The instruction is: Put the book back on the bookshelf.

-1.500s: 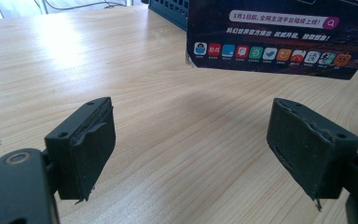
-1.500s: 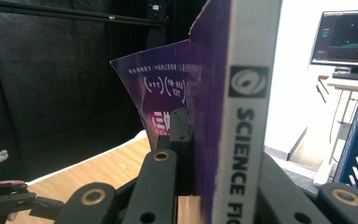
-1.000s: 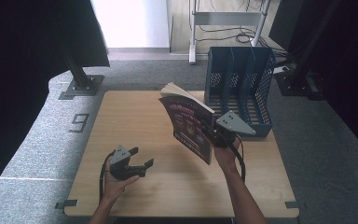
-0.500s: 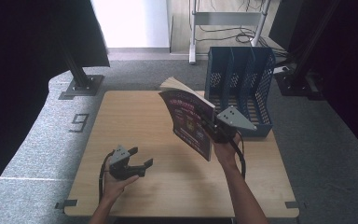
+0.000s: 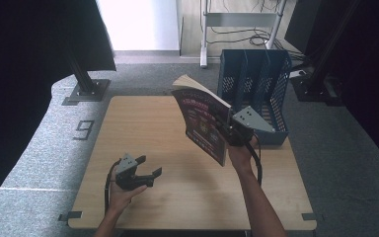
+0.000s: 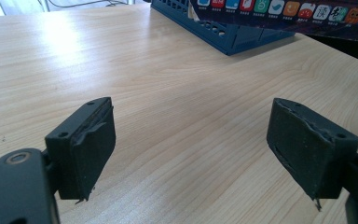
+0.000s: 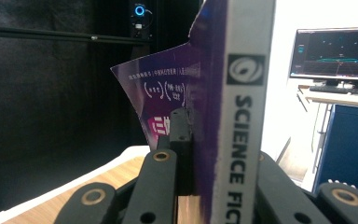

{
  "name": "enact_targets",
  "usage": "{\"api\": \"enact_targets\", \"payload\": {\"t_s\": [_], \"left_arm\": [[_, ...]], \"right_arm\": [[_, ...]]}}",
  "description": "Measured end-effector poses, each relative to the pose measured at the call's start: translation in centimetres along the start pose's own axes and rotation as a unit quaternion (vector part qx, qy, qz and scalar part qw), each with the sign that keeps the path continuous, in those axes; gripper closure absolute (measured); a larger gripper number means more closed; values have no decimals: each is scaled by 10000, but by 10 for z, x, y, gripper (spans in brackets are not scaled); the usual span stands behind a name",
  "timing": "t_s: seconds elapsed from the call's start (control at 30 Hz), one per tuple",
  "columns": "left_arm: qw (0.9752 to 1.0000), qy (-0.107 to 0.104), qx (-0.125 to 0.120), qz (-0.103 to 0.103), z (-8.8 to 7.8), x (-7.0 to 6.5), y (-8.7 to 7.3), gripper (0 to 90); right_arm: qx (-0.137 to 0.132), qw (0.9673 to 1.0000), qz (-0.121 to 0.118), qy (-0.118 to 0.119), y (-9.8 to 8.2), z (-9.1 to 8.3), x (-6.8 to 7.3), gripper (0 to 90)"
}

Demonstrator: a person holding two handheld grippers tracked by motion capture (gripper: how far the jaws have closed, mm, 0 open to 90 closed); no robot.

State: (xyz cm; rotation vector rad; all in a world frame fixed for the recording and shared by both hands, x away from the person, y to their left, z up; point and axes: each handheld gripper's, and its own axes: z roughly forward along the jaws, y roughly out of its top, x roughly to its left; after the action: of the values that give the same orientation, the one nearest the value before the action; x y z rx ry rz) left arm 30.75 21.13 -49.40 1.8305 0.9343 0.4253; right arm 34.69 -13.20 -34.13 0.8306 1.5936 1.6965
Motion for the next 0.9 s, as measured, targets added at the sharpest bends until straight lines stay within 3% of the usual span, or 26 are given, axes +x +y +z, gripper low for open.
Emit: {"api": "enact_targets", "payload": {"t_s": [0.9], "left_arm": [[10000,5,-4,-13,-2,1,0,154]], "right_arm": [[-92,9994,78,-338,8,1,-16,817]]}}
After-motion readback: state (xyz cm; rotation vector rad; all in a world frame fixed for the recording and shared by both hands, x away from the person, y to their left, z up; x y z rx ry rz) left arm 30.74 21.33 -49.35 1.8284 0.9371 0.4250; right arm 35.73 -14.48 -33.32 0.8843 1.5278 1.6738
